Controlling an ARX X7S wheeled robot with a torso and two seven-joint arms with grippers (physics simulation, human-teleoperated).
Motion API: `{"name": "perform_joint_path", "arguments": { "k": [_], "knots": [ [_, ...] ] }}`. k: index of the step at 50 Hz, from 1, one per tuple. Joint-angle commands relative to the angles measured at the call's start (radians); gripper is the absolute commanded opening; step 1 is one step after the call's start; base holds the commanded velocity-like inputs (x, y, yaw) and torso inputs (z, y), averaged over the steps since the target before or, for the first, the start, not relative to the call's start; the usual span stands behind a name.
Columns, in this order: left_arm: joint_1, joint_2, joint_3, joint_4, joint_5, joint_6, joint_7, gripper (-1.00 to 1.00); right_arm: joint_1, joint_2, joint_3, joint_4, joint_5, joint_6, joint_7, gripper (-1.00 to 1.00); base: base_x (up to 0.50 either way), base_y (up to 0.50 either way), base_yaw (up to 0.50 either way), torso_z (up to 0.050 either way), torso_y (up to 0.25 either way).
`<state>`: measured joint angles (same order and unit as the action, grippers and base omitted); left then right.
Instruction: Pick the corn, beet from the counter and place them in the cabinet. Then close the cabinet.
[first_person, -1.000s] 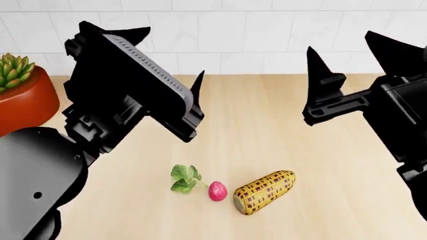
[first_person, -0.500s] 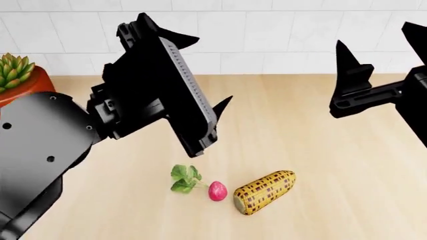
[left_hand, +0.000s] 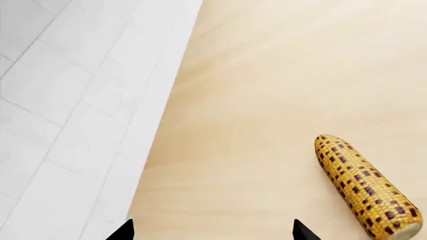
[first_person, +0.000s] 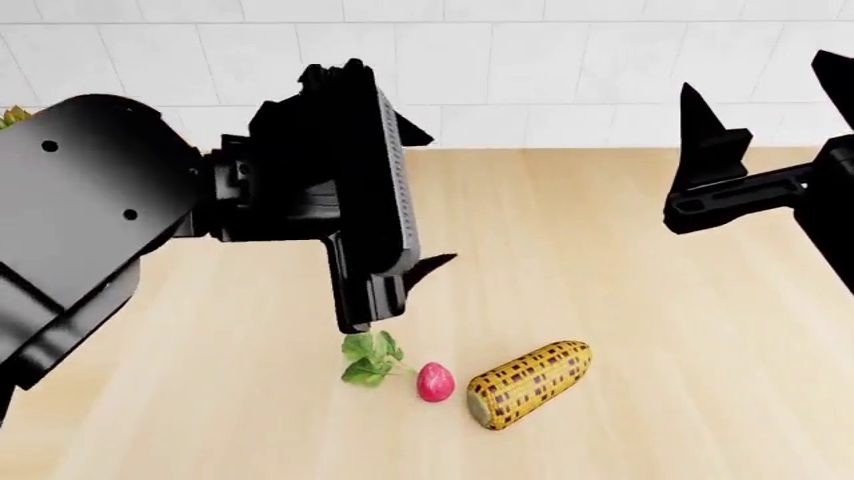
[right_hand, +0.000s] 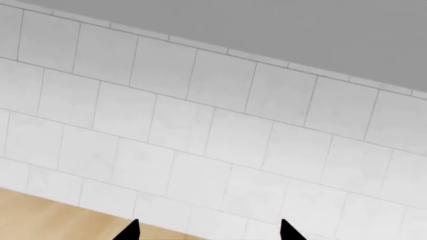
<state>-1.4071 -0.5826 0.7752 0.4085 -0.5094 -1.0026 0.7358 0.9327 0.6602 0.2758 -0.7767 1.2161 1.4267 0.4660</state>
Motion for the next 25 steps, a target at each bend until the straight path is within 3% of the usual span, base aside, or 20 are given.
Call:
{"name": "perform_joint_path", "arguments": {
  "k": [1, 8, 25],
  "knots": [
    [-0.023, -0.043, 0.086, -0.079, -0.057, 0.127, 0.239, 1.00, -0.011, 0.006, -0.011, 0.009, 0.000, -0.020, 0.016, 1.00, 0.00, 0.00, 0.00, 0.000, 0.000],
    [0.008, -0.045, 0.117, -0.064, -0.053, 0.157, 0.260, 1.00, -0.017, 0.010, -0.019, 0.013, -0.003, -0.031, 0.021, 1.00, 0.00, 0.00, 0.00, 0.000, 0.000],
    [-0.008, -0.090, 0.323, -0.062, 0.075, 0.126, 0.333, 1.00, -0.026, 0.024, -0.039, 0.025, -0.017, -0.054, 0.031, 1.00, 0.00, 0.00, 0.00, 0.000, 0.000]
  ]
}}
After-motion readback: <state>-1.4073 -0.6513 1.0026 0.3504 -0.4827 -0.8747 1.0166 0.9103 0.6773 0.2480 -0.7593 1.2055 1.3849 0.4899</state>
